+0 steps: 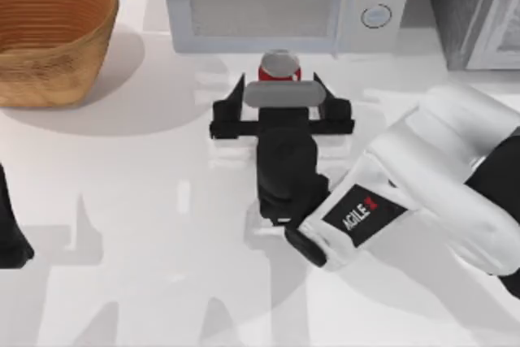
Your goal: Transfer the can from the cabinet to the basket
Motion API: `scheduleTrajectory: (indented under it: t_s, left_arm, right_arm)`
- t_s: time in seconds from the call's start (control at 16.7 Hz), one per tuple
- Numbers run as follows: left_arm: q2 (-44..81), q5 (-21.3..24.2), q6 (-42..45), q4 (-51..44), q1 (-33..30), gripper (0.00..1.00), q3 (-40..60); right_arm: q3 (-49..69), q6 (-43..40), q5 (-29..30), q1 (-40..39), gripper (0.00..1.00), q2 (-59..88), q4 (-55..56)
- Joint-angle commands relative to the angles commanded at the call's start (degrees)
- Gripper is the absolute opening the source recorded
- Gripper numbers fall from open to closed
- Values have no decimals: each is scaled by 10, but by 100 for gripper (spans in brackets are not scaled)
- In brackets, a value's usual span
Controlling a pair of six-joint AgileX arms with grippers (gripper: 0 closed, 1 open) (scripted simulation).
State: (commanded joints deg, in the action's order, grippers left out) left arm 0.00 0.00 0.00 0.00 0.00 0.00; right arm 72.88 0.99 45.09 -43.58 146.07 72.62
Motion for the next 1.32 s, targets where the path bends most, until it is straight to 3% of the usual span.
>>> scheduleTrajectory:
  t_s: [0.9,1.32]
  left_arm:
    - [0,0,0,0,0,100,0]
    - [0,0,0,0,0,100,0]
  right_arm:
    - [-2,0,2,-2,100,-1,1]
    - [-136,2,77,-78,100,-45,83]
